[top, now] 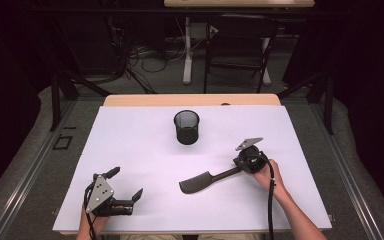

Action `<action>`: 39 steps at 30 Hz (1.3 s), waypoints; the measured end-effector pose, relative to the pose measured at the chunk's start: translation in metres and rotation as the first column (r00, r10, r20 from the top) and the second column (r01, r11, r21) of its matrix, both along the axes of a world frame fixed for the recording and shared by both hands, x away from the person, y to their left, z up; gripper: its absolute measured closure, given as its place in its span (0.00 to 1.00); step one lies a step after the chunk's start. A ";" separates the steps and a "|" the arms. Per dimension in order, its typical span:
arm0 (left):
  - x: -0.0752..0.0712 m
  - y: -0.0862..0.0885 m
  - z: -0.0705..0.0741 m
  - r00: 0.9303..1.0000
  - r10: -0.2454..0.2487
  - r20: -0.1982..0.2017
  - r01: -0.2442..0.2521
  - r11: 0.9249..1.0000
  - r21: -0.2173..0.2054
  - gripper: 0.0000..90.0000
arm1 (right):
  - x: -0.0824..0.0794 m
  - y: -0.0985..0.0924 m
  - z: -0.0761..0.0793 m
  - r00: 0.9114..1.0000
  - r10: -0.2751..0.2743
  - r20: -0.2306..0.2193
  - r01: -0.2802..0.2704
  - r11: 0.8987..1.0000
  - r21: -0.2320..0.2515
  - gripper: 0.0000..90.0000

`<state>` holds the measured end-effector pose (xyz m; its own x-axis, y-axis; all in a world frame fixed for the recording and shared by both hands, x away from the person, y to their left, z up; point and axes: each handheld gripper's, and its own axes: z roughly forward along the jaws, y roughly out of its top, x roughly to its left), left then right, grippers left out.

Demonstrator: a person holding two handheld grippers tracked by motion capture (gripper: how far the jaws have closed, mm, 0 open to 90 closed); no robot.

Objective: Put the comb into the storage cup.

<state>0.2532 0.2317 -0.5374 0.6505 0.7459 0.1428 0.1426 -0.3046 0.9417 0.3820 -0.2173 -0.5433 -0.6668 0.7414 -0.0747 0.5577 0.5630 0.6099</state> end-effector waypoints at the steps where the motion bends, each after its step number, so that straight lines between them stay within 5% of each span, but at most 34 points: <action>1: 0.000 0.000 0.000 1.000 0.002 -0.001 -0.002 1.000 0.000 0.00 | 0.000 0.000 0.000 1.000 0.000 -0.005 0.000 1.000 -0.001 1.00; 39: 0.000 0.000 0.000 1.000 0.004 0.001 -0.004 1.000 0.005 0.00 | -0.017 -0.005 0.007 0.995 0.029 -0.092 -0.031 0.999 -0.018 1.00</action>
